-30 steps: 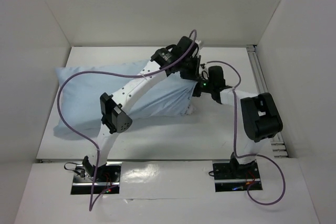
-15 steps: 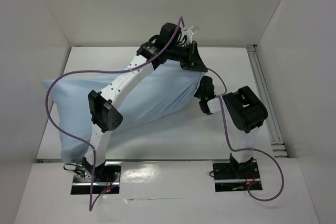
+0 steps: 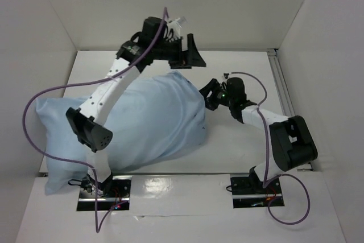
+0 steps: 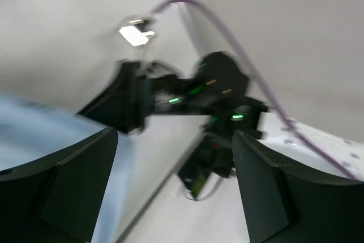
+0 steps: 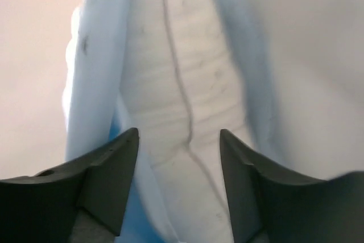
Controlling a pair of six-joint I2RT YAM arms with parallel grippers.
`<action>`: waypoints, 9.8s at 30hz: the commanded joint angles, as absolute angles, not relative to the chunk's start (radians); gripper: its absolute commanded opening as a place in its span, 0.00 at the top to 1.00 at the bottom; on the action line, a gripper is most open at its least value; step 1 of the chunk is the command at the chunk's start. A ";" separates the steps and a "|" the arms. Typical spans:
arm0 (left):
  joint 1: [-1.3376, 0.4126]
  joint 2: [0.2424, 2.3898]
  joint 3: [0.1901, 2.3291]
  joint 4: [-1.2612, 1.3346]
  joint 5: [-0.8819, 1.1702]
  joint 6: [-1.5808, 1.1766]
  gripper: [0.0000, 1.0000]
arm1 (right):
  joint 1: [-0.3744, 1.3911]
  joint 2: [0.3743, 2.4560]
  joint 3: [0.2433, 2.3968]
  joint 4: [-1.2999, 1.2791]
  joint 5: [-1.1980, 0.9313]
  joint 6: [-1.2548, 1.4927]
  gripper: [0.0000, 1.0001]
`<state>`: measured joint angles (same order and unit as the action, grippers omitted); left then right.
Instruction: Put the pillow into the pillowcase
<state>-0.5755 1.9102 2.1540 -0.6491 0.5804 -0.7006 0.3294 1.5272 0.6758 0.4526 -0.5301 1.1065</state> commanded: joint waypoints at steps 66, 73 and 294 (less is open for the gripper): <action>0.225 1.493 1.461 -0.840 0.061 -0.585 0.04 | -0.063 1.619 1.474 -0.460 -0.011 0.531 0.21; 0.193 1.388 1.203 -0.709 0.218 -0.575 0.03 | 0.023 1.347 1.239 -0.526 0.052 0.508 0.18; -0.293 1.431 1.405 -0.661 0.121 -0.600 0.28 | 0.057 1.342 1.148 -0.563 0.108 0.477 0.27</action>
<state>-0.2687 1.4029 1.4624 -0.7238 0.1486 -0.5617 0.0525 1.2381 1.2167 -0.6884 0.2443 0.4709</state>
